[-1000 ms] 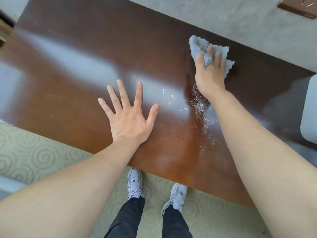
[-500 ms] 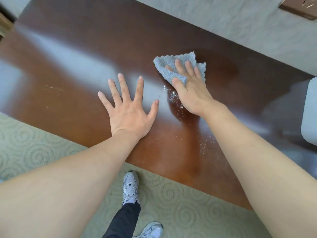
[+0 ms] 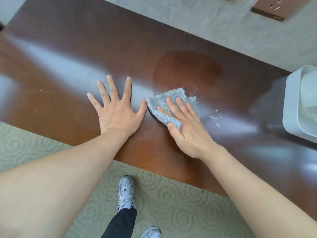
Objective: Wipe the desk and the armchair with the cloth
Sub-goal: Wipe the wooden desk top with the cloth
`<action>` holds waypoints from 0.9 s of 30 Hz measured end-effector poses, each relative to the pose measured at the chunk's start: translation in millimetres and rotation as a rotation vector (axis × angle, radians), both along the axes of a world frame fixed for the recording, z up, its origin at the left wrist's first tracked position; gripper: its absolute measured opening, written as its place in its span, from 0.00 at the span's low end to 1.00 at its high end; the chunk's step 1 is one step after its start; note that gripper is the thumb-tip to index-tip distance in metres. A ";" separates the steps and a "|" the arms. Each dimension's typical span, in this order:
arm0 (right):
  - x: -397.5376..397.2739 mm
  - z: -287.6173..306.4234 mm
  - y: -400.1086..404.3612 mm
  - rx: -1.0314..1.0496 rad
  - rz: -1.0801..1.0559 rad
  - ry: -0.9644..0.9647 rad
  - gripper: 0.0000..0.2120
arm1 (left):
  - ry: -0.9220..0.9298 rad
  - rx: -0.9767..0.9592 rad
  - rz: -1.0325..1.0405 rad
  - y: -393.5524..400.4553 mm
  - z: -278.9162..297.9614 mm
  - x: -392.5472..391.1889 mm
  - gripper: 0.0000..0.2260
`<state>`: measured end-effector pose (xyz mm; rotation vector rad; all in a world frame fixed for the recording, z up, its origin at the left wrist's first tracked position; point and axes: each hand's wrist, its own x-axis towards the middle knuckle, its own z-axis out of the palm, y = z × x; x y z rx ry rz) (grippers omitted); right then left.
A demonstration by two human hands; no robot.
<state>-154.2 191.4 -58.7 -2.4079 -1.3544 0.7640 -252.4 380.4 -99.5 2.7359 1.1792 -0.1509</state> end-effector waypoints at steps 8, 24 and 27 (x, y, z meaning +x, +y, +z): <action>-31.3 1.0 -21.7 -0.079 -0.126 -0.065 0.28 | -0.011 -0.002 0.005 0.1 -0.8 -0.3 0.37; 104.6 -12.4 91.3 -0.088 -0.382 0.075 0.28 | -0.011 0.011 0.005 0.1 -4.8 -1.3 0.36; 91.4 -8.4 86.7 -0.048 -0.488 0.153 0.28 | -0.019 0.004 0.005 0.2 -4.6 -2.1 0.36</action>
